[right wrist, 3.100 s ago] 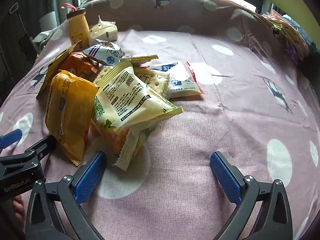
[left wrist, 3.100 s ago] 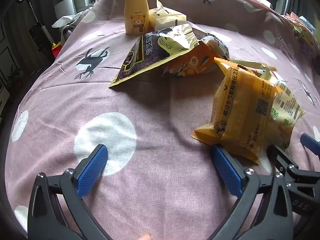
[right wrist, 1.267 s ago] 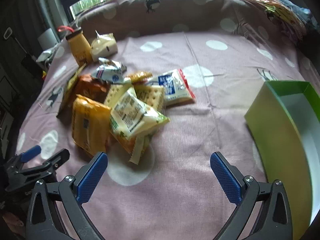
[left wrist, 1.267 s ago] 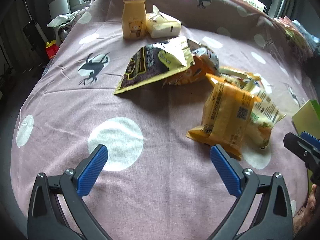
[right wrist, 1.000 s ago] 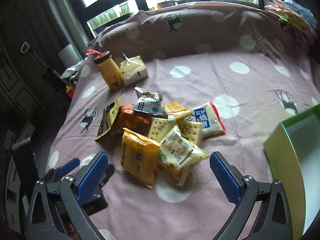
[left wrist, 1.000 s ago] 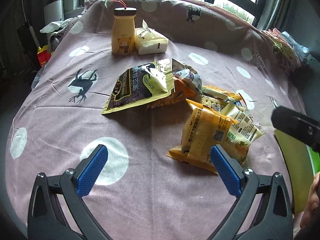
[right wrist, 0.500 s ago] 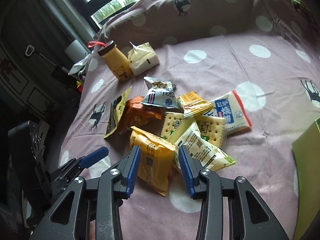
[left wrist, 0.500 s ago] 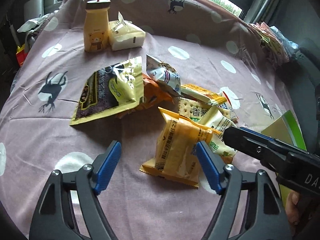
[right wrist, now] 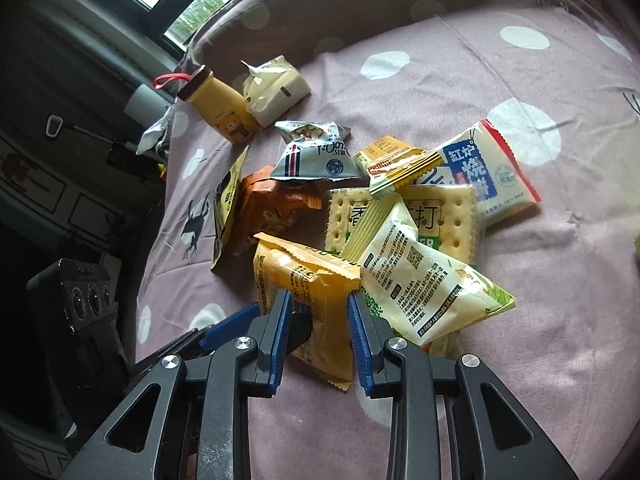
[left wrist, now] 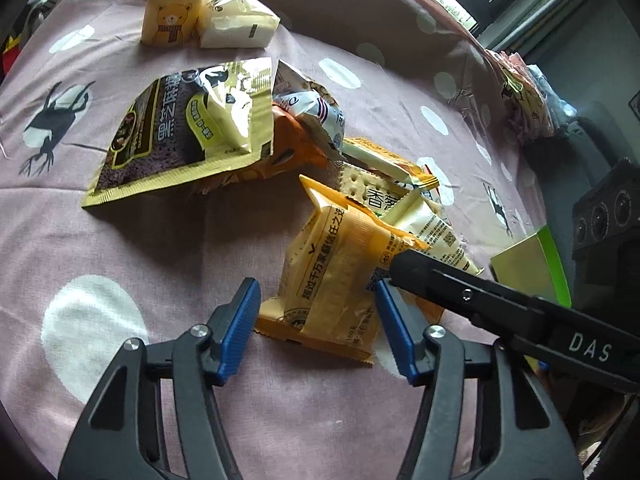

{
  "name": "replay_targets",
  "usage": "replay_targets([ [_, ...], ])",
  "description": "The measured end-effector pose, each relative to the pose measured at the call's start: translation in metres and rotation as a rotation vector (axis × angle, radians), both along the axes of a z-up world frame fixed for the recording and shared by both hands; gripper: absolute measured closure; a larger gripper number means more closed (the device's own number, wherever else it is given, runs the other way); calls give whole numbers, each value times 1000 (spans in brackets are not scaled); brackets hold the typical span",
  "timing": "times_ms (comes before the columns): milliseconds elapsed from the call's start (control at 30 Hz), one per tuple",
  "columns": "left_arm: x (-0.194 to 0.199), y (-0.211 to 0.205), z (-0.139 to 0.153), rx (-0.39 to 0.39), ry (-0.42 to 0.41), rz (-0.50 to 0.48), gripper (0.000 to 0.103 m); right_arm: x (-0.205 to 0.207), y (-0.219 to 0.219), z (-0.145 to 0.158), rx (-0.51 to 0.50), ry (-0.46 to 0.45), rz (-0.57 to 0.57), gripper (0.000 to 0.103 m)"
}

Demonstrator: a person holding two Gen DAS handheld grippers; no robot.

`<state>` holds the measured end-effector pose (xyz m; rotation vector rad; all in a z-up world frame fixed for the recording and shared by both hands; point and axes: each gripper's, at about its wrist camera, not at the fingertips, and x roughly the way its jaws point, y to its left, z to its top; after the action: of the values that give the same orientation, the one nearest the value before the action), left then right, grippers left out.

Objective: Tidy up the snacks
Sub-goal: 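Grasp the yellow bread packet with the right tool and lift it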

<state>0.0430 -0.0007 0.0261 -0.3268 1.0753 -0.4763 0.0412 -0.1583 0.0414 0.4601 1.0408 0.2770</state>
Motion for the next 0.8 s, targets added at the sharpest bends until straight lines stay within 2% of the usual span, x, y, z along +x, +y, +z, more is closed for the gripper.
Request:
replay_targets([
  [67, -1, 4, -1, -34, 20, -2, 49, 3, 0, -3, 21, 12, -1, 71],
  [200, -2, 6, 0, -50, 20, -3, 59, 6, 3, -6, 24, 17, 1, 71],
  [300, -3, 9, -1, -70, 37, -1, 61, 11, 0, -13, 72, 38, -5, 71],
  [400, -8, 5, 2, -27, 23, -23, 62, 14, -6, -24, 145, 97, -13, 69],
  [500, -9, 1, 1, -1, 7, -32, 62, 14, 0, -23, 111, 92, 1, 66],
  [567, -11, 0, 0, 15, -5, -39, 62, 14, 8, -22, 72, 85, 15, 58],
  [733, -18, -4, 3, 43, -25, -41, 62, 12, 13, -22, 46, 63, 18, 56],
  [800, -25, -9, 11, 60, -57, -44, 62, 8, 15, -17, 29, 43, 12, 56],
])
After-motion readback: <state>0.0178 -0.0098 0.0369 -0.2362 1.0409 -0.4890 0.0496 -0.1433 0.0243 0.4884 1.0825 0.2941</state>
